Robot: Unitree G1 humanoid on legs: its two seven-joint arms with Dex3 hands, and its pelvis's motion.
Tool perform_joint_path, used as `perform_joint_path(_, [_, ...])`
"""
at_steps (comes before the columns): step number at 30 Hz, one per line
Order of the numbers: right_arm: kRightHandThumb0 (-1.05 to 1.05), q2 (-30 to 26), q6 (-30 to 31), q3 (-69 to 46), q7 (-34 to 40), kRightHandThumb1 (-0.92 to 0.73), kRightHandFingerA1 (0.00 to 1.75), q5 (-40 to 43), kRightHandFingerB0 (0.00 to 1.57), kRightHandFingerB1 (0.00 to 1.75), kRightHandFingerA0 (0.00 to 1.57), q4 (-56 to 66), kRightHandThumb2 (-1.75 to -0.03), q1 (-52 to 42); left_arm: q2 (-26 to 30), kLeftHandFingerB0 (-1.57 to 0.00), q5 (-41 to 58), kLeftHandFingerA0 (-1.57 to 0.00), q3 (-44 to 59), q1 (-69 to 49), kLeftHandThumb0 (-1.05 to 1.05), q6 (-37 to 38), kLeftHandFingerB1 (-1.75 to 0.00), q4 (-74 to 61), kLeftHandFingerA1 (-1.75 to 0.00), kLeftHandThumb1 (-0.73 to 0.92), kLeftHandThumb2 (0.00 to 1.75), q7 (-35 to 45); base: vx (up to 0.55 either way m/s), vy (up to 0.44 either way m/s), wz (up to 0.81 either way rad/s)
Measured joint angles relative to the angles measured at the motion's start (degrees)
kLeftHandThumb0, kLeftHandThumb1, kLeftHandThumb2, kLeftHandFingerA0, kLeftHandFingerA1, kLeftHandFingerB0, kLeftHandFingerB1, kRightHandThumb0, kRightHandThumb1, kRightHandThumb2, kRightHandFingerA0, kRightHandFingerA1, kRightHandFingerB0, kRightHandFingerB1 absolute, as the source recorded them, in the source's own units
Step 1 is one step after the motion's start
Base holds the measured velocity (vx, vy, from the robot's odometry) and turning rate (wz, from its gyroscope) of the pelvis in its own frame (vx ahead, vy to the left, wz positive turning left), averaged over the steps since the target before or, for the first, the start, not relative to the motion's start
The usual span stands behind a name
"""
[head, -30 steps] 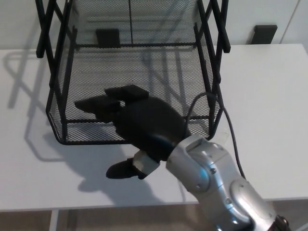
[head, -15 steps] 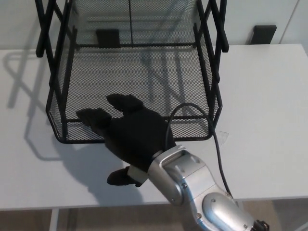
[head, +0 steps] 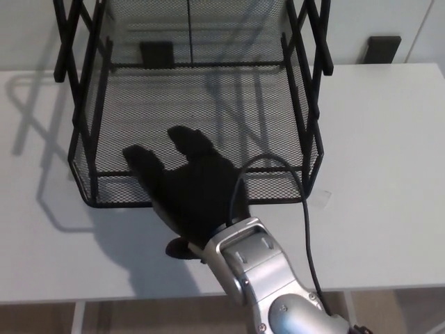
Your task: The robot walks towards a file tray kept in the middle of a desk and uses its right hand to grab a tray and pulls it out towards itself
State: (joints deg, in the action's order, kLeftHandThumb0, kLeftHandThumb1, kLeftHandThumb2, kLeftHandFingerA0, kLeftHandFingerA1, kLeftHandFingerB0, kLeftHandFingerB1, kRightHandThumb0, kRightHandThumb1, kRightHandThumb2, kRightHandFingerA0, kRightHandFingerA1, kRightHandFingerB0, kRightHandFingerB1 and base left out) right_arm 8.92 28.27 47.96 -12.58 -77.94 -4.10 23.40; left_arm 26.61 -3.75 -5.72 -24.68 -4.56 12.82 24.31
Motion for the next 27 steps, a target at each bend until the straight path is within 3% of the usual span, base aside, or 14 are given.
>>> perform_joint_path(3, [-0.7, 0.0, 1.9, 0.0, 1.4, -0.43, 0.16, -2.4, 0.03, 0.25, 0.0, -1.7, -0.78, 0.0, 1.1, -0.32, -0.8, -0.52, -0.5, 0.0, -0.46, 0.1, -0.32, -0.1, -0.38, 0.58, 0.58, -0.1, 0.0, 0.0, 0.0])
perform_joint_path(4, [-0.72, 0.1, 2.6, 0.0, 2.0, -0.45, 0.13, -3.3, 0.1, 0.26, 0.0, -2.4, -0.79, 0.0, 1.4, -0.32, -1.1, -0.53, -0.7, 0.0, -0.46, 0.3, -0.32, -0.1, -0.38, 0.58, 0.58, -0.1, 0.0, 0.0, 0.0])
perform_joint_path(7, [-0.68, 0.1, 4.6, -0.5, 3.7, -0.39, 0.25, -5.5, 0.0, 0.29, 0.0, -3.5, -0.82, -0.1, 2.5, -0.33, -2.2, -0.55, -1.2, 0.0, -0.47, 1.7, -0.33, -0.2, -0.38, 0.58, 0.58, -0.3, 0.0, 0.0, 0.0])
perform_joint_path(25, [-0.72, 0.9, 8.4, -1.7, 7.5, -0.43, 0.21, -7.7, 0.0, 0.33, 0.0, -5.1, -0.82, -3.6, 3.3, -0.31, -3.3, -0.56, -2.0, 0.8, -0.47, 4.3, -0.32, 0.9, -0.38, 0.57, 0.57, -0.1, 0.0, 0.0, 0.0])
perform_joint_path(26, [-0.64, 1.1, 8.5, -1.5, 7.6, -0.38, 0.3, -7.7, 0.05, 0.4, 0.0, -4.8, -0.82, -4.2, 3.3, -0.31, -3.4, -0.56, -2.0, 0.9, -0.47, 4.4, -0.32, 1.0, -0.38, 0.57, 0.57, -0.1, 0.0, 0.0, 0.0])
perform_joint_path(27, [-0.7, 1.2, 8.5, -1.4, 7.8, -0.49, 0.41, -7.7, 0.09, 0.35, 0.0, -4.5, -0.56, -4.6, 3.3, -0.31, -3.4, -0.56, -2.0, 1.0, -0.48, 4.5, -0.32, 1.1, -0.38, 0.57, 0.57, 0.0, 0.0, 0.0, 0.0])
